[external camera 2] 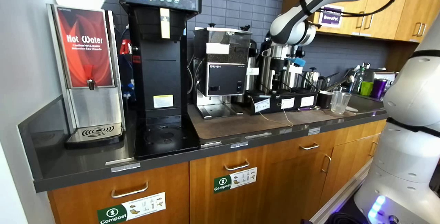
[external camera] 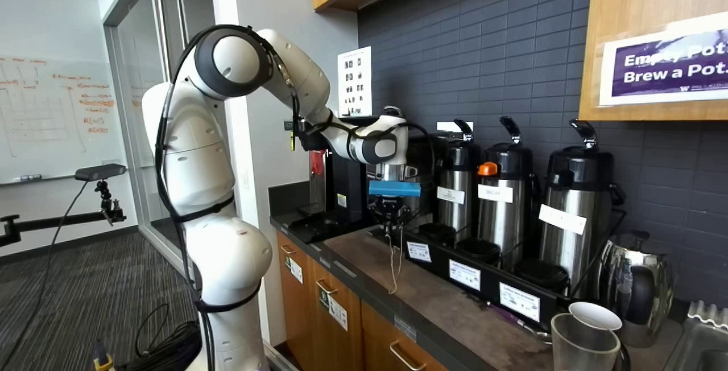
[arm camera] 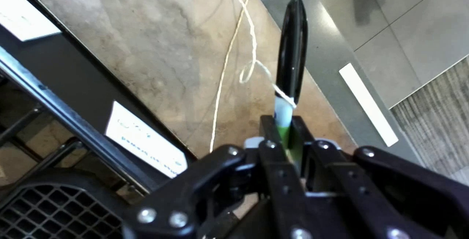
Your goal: Move the marker to the right
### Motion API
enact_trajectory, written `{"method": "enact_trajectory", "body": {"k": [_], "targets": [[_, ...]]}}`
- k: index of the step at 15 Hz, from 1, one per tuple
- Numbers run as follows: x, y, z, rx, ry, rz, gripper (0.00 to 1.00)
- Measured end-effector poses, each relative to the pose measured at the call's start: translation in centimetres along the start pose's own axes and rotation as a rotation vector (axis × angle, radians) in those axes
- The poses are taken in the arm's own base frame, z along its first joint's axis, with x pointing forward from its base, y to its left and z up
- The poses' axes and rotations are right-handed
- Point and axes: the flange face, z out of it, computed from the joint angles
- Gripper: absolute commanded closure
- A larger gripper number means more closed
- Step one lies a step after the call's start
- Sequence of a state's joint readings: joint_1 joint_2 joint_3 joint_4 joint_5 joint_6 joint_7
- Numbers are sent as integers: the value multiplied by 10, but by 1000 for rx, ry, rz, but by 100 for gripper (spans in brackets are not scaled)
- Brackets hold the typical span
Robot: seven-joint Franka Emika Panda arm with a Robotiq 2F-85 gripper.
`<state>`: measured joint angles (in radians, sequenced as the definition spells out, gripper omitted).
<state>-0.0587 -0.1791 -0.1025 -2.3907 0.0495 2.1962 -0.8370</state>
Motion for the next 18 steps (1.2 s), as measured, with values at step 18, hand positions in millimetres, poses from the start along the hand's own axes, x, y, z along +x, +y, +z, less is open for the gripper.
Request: {"method": "enact_trajectory", "body": {"k": [18], "targets": [[-98,59,-34,121,-13,-489,97]]}}
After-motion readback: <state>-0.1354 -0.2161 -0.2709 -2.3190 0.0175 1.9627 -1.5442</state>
